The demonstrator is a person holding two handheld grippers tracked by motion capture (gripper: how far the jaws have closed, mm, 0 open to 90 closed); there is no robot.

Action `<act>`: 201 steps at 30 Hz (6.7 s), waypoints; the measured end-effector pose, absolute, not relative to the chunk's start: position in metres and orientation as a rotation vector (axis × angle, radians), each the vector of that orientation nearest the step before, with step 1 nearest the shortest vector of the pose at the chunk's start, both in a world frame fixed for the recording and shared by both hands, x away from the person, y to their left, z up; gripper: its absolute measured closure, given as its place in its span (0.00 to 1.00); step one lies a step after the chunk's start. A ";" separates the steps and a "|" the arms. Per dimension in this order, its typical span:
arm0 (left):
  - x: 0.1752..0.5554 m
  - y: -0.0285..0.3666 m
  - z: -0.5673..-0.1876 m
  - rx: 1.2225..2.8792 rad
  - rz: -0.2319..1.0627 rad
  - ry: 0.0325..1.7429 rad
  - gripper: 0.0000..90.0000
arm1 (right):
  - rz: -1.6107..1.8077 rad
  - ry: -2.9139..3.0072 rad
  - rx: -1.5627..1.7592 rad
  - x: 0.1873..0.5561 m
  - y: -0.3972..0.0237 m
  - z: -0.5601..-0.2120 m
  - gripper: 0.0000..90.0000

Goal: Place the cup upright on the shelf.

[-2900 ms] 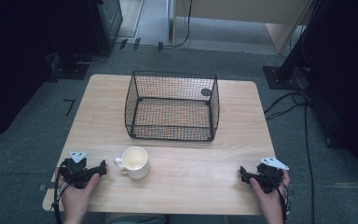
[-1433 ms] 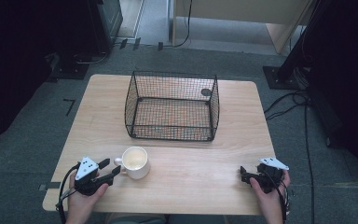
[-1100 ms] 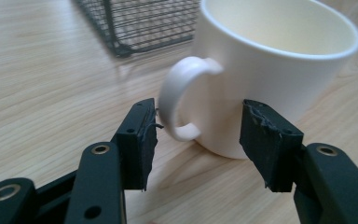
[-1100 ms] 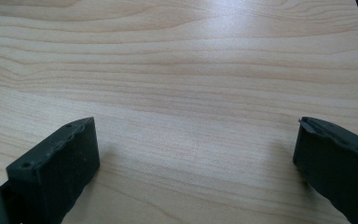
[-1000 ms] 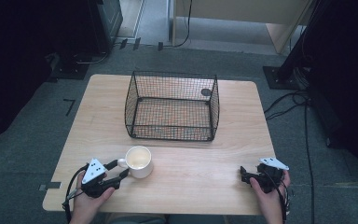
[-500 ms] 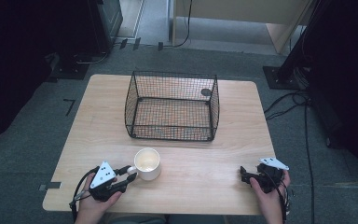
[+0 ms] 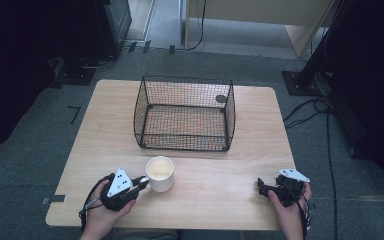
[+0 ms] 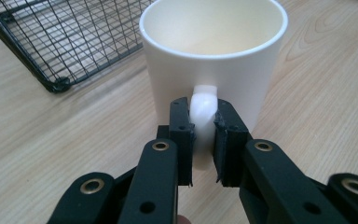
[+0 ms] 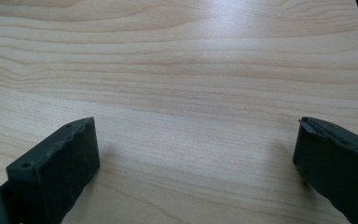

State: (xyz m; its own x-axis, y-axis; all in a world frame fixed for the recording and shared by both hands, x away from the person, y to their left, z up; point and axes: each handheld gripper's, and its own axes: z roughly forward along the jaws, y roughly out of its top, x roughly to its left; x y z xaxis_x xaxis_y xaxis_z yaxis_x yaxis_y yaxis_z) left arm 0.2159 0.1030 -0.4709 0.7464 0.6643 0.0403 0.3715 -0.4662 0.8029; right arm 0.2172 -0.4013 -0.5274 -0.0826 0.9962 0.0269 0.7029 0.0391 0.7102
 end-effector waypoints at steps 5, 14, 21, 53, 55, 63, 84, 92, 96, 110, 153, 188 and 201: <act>0.220 0.102 -0.465 2.066 0.404 0.798 0.90 | 0.793 1.837 1.711 0.217 -0.401 -0.527 0.00; 0.226 0.104 -0.445 1.997 0.395 0.792 0.90 | 0.793 1.837 1.711 0.217 -0.401 -0.527 0.00; 0.232 0.096 -0.423 1.961 0.408 0.760 0.90 | 0.793 1.837 1.711 0.217 -0.401 -0.527 0.00; 0.291 0.071 -0.360 1.868 0.424 0.730 0.90 | 0.795 1.836 1.711 0.217 -0.401 -0.527 0.00; 0.299 0.069 -0.357 1.859 0.427 0.737 0.90 | 0.795 1.836 1.711 0.217 -0.401 -0.527 0.00; 0.326 0.063 -0.362 1.823 0.437 0.793 0.90 | 0.796 1.835 1.713 0.217 -0.401 -0.527 0.00; 0.378 0.036 -0.397 1.862 0.490 0.966 0.90 | 0.798 1.835 1.713 0.217 -0.401 -0.527 0.00; 0.393 0.028 -0.412 1.898 0.487 1.031 0.90 | 0.799 1.835 1.713 0.217 -0.401 -0.527 0.00; 0.398 0.025 -0.418 1.918 0.476 1.063 0.90 | 0.799 1.834 1.713 0.217 -0.401 -0.527 0.00; 0.403 0.023 -0.428 1.987 0.436 1.085 0.90 | 0.799 1.835 1.713 0.217 -0.401 -0.527 0.00; 0.396 0.027 -0.423 1.941 0.365 1.060 0.66 | 0.799 1.835 1.713 0.217 -0.401 -0.527 0.00; 0.296 0.104 -0.408 1.808 0.423 0.988 0.10 | 0.794 1.837 1.711 0.217 -0.401 -0.527 0.00; 0.268 0.152 -0.437 1.820 0.481 1.062 0.00 | 0.794 1.837 1.711 0.217 -0.401 -0.527 0.00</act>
